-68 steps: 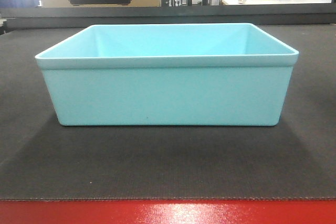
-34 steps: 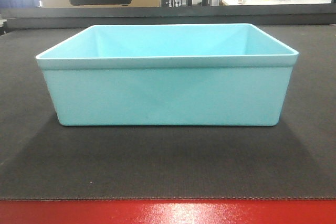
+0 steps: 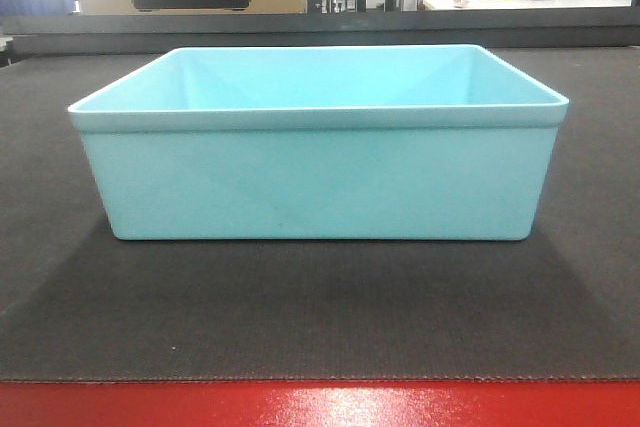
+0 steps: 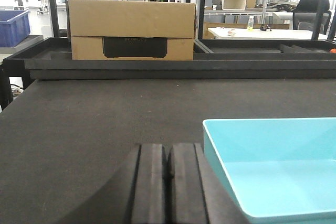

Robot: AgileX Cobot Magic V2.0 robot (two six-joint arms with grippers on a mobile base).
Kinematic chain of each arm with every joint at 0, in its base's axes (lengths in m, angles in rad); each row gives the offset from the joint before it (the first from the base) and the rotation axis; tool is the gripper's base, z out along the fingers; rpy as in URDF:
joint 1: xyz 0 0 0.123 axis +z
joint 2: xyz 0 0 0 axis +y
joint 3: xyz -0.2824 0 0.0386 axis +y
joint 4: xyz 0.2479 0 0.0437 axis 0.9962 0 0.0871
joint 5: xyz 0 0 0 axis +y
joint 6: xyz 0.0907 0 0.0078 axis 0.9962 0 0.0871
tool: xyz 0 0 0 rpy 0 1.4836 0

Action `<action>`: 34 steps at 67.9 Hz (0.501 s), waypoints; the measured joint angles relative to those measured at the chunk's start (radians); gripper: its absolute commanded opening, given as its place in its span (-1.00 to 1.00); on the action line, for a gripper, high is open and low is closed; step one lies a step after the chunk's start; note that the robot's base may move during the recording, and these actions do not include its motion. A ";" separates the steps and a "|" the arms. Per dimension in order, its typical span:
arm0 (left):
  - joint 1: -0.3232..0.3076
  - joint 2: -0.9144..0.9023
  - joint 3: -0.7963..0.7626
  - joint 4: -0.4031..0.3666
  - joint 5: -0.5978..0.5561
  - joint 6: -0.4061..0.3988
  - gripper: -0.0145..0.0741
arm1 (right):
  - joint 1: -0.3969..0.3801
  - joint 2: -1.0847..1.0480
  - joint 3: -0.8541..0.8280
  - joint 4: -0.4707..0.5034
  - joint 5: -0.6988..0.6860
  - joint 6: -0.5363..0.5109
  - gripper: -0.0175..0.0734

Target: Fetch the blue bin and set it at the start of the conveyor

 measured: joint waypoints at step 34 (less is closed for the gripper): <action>0.096 -0.054 0.064 -0.039 -0.024 0.002 -0.92 | 0.000 0.000 0.000 -0.002 -0.002 0.000 -0.97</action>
